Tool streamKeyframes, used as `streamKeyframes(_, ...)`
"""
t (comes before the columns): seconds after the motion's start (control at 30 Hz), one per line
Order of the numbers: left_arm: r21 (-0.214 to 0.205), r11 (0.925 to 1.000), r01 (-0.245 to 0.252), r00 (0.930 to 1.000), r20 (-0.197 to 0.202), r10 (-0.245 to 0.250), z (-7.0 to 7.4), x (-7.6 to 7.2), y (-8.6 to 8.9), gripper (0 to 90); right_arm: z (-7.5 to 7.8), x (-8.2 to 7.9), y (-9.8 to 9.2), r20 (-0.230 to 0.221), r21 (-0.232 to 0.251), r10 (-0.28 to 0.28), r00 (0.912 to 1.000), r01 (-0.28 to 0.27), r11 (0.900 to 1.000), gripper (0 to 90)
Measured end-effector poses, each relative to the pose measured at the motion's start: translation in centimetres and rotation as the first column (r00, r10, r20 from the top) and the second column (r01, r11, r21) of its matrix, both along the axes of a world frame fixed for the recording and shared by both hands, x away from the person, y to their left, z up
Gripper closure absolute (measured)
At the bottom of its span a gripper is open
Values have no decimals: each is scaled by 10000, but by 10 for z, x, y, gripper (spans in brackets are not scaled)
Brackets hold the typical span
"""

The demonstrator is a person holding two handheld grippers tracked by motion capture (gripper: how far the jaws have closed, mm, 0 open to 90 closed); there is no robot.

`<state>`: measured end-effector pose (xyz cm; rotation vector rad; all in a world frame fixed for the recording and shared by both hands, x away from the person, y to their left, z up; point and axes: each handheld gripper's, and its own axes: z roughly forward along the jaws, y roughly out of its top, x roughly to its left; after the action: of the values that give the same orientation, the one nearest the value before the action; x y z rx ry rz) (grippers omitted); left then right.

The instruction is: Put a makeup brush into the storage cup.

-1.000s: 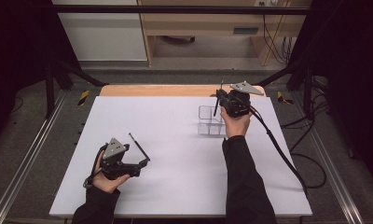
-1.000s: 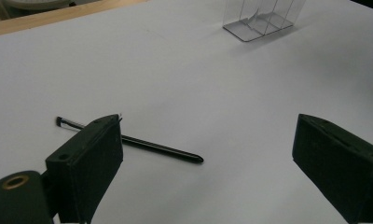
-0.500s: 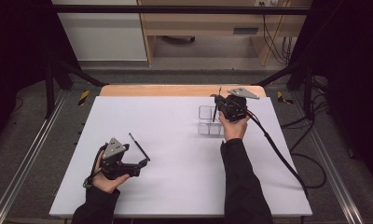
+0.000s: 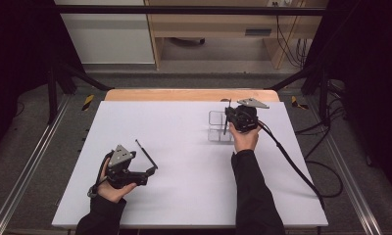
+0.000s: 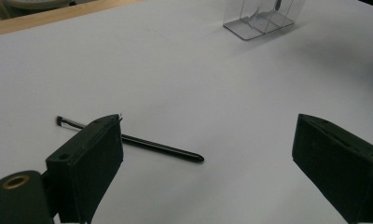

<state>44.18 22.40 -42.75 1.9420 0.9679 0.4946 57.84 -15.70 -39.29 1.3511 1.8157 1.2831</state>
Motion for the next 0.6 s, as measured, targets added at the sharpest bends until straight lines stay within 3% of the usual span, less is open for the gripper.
streamKeyframes(0.6, 53, 10000, 0, 10000, -57, 1, -1, 1, -1, 80, -10, -1, 1, -720, -336, -17, 9974, -7, 9994, 817)
